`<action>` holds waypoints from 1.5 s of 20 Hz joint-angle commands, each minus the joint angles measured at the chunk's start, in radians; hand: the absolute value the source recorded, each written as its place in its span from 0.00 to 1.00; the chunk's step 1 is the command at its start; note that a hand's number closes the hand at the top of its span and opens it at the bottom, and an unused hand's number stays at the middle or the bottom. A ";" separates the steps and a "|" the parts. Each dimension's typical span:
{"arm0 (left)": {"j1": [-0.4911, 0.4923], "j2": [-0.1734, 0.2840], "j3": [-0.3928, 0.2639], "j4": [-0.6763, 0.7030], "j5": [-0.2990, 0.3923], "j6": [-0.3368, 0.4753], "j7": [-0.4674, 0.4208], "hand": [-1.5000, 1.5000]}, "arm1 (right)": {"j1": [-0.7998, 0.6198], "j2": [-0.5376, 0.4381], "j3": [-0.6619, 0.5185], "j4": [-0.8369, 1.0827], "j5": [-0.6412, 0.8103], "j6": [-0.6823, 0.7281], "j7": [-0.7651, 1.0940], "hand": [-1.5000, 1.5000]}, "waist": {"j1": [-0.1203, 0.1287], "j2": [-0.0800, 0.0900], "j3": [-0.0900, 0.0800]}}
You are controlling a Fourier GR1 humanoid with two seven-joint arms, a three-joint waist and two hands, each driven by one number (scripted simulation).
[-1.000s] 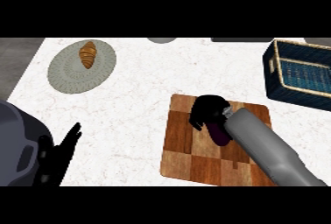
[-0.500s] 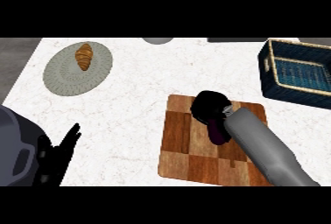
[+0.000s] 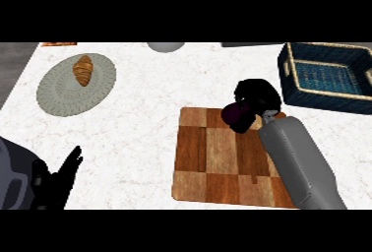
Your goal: Pick the eggplant from the cutting board and place it in the basket
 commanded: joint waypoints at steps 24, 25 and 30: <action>-0.093 0.004 0.005 0.043 -0.001 -0.072 0.063 0.50 | -0.379 -0.268 -0.544 -0.558 -0.365 -0.007 0.662 1.00 | 0.080 0.029 -0.008; -0.076 -0.016 0.002 0.119 -0.023 -0.068 -0.021 0.50 | -0.385 -0.310 -0.561 -0.529 -0.381 0.008 0.630 1.00 | 0.078 0.030 -0.008; -0.140 -0.070 -0.020 0.117 -0.056 -0.004 0.044 0.50 | -0.388 -0.402 -0.588 -0.365 -0.395 -0.008 0.539 1.00 | 0.076 0.033 -0.008</action>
